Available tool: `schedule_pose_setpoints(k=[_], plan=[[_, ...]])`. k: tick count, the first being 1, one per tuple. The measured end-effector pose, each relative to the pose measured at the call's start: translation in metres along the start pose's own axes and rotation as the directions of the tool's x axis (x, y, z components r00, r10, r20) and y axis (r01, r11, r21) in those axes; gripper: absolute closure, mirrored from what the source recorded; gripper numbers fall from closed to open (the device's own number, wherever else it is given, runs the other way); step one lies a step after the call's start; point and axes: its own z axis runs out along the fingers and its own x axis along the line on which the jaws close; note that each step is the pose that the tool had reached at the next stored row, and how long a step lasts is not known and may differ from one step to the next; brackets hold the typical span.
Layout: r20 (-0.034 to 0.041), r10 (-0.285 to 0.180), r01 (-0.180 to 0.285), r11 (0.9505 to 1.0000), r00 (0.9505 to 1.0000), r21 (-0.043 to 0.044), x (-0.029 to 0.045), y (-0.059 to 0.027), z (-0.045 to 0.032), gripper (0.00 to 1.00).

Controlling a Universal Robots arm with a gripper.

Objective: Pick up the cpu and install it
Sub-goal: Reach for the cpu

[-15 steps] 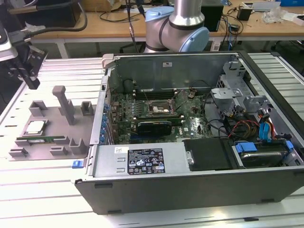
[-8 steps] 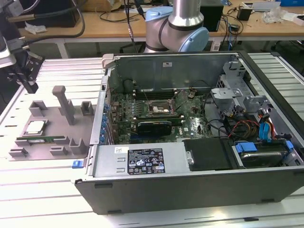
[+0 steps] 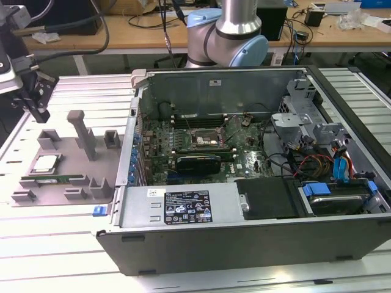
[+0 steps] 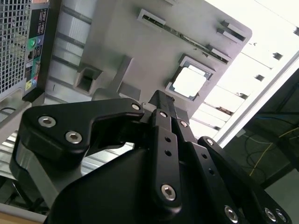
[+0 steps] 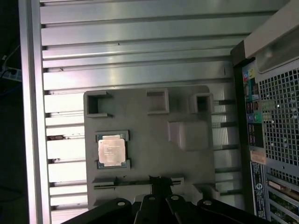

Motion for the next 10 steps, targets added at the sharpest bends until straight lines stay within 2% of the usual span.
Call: schedule_pose_setpoints(k=[10], plan=[[-0.0002,0.0,0.0,1.0,1.0,-0.0013,0.0032,0.0037,0.019,0.89]])
